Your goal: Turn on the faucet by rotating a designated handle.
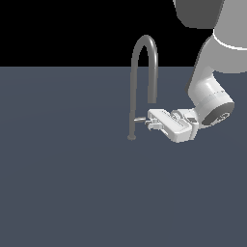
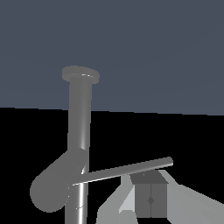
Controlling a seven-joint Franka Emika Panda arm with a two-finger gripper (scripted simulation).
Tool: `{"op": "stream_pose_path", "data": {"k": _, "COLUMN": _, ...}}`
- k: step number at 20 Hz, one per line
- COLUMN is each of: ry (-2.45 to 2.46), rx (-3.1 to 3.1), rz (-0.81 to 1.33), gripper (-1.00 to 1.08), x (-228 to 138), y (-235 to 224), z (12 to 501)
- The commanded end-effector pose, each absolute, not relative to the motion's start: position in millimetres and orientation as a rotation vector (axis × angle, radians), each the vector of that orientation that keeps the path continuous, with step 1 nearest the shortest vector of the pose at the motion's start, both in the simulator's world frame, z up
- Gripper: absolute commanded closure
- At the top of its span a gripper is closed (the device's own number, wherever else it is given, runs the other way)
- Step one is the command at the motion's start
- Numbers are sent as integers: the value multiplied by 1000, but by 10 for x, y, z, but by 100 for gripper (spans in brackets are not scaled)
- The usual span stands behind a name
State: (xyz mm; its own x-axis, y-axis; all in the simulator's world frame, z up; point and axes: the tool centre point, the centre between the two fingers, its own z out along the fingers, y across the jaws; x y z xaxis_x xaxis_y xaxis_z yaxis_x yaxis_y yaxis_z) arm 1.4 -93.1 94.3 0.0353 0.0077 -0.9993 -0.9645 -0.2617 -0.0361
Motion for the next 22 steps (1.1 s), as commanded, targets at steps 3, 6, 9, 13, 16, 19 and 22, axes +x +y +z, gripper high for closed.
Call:
{"op": "stream_pose_path", "data": {"k": 3, "ry": 1056, "rx": -1408, "rz": 1380, "gripper": 108, "x": 38, "y": -924, "z": 774}}
{"op": "stream_pose_path", "data": {"k": 6, "ry": 1063, "rx": -1404, "rz": 1383, "gripper": 108, "x": 55, "y": -921, "z": 671}}
{"op": "stream_pose_path", "data": {"k": 9, "ry": 1069, "rx": -1399, "rz": 1387, "gripper": 108, "x": 71, "y": -918, "z": 572}}
{"op": "stream_pose_path", "data": {"k": 13, "ry": 1077, "rx": -1394, "rz": 1392, "gripper": 108, "x": 90, "y": -914, "z": 449}}
{"op": "stream_pose_path", "data": {"k": 16, "ry": 1034, "rx": -1419, "rz": 1371, "gripper": 108, "x": 199, "y": -884, "z": 715}}
{"op": "stream_pose_path", "data": {"k": 19, "ry": 1041, "rx": -1415, "rz": 1375, "gripper": 108, "x": 227, "y": -876, "z": 648}}
{"op": "stream_pose_path", "data": {"k": 22, "ry": 1048, "rx": -1412, "rz": 1378, "gripper": 108, "x": 254, "y": -870, "z": 583}}
